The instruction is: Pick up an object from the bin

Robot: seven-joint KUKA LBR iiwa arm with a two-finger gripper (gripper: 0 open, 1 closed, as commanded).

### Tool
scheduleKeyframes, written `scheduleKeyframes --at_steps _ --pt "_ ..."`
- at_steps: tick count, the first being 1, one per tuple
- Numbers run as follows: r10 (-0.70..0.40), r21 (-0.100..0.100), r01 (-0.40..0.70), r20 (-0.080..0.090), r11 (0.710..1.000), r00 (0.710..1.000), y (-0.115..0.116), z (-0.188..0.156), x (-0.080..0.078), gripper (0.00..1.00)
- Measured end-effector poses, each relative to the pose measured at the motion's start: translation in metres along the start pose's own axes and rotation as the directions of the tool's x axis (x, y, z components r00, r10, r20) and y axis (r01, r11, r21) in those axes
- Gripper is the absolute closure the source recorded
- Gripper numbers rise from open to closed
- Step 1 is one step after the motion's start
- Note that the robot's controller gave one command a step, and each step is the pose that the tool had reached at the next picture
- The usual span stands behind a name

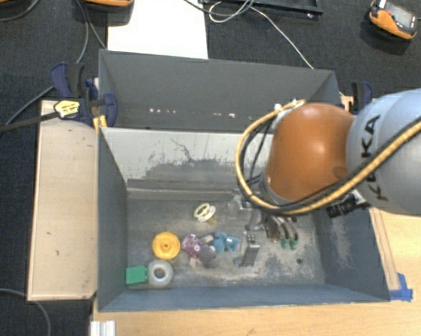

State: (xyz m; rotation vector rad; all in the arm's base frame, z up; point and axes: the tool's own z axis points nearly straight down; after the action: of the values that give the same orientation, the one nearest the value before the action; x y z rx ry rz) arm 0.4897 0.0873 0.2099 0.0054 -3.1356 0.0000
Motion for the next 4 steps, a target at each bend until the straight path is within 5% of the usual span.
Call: scheduleKeyframes --at_steps 1,2,3,4 --pt "0.004 -0.001 -0.004 0.008 1.000 1.000 -0.001 -0.004 -0.001 0.00" --pt "0.024 -0.002 -0.024 0.008 1.000 1.000 -0.009 0.081 -0.010 0.00" --pt "-0.312 0.001 0.312 0.009 0.950 0.950 0.042 0.082 -0.012 0.00" --pt "-0.246 -0.001 0.246 0.010 0.969 0.969 0.040 0.139 -0.016 1.00"
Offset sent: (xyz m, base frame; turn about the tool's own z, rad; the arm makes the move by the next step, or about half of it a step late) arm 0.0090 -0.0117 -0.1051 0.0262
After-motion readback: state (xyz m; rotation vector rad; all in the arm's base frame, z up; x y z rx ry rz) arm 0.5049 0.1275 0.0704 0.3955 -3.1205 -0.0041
